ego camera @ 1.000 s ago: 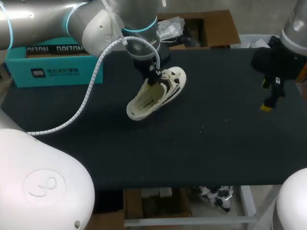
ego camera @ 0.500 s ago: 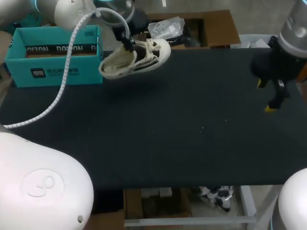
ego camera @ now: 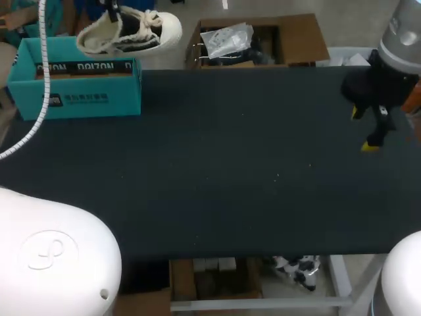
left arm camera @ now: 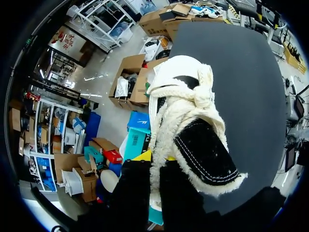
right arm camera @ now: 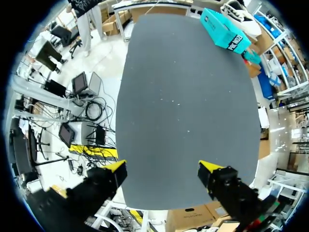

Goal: Open the shoe tongue, take the insole out of the shoe, put the insole back into the shoe, and pack the shoe into the shoebox

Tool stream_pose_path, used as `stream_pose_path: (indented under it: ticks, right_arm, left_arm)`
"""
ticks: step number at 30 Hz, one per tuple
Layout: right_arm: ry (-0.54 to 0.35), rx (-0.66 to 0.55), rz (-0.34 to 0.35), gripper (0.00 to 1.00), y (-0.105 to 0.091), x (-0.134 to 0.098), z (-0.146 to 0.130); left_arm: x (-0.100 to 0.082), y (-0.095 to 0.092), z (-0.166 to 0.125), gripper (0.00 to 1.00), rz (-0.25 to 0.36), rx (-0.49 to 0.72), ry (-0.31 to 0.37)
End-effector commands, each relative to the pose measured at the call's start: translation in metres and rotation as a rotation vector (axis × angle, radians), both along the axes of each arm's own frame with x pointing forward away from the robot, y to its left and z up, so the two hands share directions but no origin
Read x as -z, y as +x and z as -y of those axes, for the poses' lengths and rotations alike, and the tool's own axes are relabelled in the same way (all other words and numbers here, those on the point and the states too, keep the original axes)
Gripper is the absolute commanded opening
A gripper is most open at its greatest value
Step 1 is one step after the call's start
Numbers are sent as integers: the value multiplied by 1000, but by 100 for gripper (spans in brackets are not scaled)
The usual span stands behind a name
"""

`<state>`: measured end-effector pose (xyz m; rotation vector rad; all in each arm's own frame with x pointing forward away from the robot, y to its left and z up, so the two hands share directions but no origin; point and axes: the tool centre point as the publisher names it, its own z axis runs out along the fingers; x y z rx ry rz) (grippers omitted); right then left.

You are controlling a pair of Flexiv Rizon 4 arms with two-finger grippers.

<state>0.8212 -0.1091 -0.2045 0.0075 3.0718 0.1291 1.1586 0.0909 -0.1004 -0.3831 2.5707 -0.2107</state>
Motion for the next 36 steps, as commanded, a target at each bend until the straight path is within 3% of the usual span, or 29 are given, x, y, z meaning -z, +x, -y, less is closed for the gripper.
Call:
stream_pose_path:
  ticks: [1, 9, 18, 27, 29, 36]
  right_arm:
    - [-1, 0, -4, 100, 0, -2, 0]
    - [-1, 0, -4, 100, 0, -2, 0]
    - [-1, 0, -4, 100, 0, -2, 0]
    - [-1, 0, -4, 100, 0, -2, 0]
    - [-1, 0, -4, 100, 0, -2, 0]
    - [-1, 0, -4, 100, 0, -2, 0]
  left_arm:
    - [-4, 35, -39, 0, -21, 3, -16]
    - [29, 68, -107, 0, -61, -46, 8]
    - [89, 68, -161, 0, -103, -55, 63]
    - [156, 78, -171, 0, -223, -13, 172]
    - [167, 82, -173, 0, -272, 15, 184]
    - [210, 108, -176, 0, -393, -6, 220]
